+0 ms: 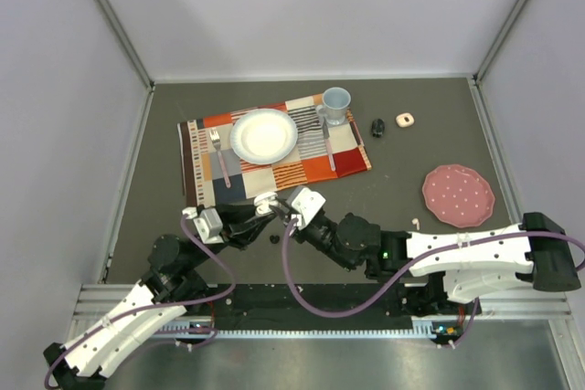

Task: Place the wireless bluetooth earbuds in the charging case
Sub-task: Insert the right earbud into the right side groove of the charging case.

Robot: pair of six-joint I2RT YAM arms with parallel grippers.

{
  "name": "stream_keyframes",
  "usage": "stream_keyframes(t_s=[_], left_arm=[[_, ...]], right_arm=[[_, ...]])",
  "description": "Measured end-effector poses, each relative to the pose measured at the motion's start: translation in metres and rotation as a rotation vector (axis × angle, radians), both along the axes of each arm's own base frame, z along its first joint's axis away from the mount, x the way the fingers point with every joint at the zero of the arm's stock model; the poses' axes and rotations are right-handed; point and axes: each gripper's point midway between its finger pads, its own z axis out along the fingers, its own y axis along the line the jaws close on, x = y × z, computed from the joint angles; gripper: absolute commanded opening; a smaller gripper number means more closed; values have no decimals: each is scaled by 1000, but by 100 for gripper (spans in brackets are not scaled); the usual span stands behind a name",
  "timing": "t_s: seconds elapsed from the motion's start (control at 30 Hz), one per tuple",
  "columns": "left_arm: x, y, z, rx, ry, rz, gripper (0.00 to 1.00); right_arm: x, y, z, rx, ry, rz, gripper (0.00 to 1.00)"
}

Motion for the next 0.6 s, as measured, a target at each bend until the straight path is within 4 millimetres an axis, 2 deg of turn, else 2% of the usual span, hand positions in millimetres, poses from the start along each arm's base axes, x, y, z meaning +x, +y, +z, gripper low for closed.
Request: stream_keyframes(t_s=[0.23, 0.33, 0.4, 0.43, 0.53, 0.6], left_arm=[[-1, 1, 3, -8, -8, 0, 0], [-1, 1, 3, -7, -9, -1, 0], [-1, 1, 2, -2, -9, 1, 0], [0, 1, 1, 0, -10, 3, 0], [0, 2, 4, -6, -20, 11, 0], [1, 2, 5, -7, -23, 14, 0]], right_arm=[[-2, 1, -4, -11, 6, 6, 22], [-2, 1, -4, -6, 13, 2, 50], [-1, 0, -2, 4, 20, -6, 61], [-2, 0, 0, 10, 24, -8, 72], [-3, 1, 1, 16, 38, -11, 86], [-3, -1, 4, 26, 48, -20, 88]])
